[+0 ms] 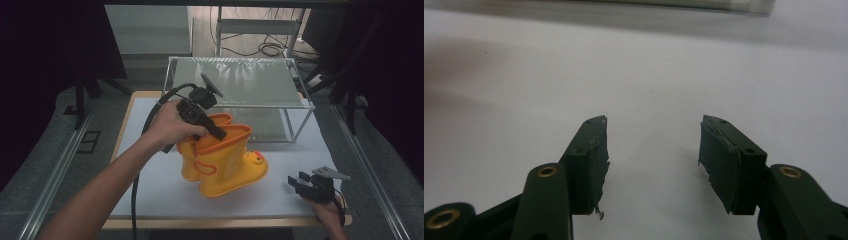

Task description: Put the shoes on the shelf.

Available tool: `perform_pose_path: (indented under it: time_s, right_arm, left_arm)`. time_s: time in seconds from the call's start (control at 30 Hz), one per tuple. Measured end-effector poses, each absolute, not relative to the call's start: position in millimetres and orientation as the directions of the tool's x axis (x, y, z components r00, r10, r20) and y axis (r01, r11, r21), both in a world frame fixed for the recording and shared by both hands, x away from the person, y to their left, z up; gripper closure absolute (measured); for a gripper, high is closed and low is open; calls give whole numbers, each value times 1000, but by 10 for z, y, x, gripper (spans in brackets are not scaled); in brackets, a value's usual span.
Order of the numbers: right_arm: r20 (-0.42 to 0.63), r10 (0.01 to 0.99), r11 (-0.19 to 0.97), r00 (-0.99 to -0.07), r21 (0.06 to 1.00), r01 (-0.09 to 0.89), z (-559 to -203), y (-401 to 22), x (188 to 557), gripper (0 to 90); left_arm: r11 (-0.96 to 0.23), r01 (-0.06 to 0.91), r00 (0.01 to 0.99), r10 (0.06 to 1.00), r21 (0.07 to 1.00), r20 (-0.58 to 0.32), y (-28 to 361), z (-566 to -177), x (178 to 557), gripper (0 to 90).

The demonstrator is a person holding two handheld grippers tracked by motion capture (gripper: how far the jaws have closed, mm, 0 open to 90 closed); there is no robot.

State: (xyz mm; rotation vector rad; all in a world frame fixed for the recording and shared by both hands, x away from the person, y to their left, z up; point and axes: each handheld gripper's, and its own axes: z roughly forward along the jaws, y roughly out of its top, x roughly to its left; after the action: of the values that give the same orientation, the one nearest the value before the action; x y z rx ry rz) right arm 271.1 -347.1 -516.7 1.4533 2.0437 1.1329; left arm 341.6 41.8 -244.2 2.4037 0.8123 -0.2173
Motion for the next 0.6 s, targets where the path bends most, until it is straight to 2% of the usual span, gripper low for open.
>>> perform_pose_path:
  time_s: [0.3, 0.6]
  right_arm:
    - [144, 915, 123, -377, 790, 601, -5165, -3501, 2716, 445]
    - [149, 918, 114, -369, 790, 602, -5172, -3517, 2727, 445]
  left_arm:
    - [-614, 596, 803, 472, 518, -364, 204, -2138, 3472, 821]
    - [-623, 570, 821, 452, 535, -349, -18, -1856, 3569, 821]
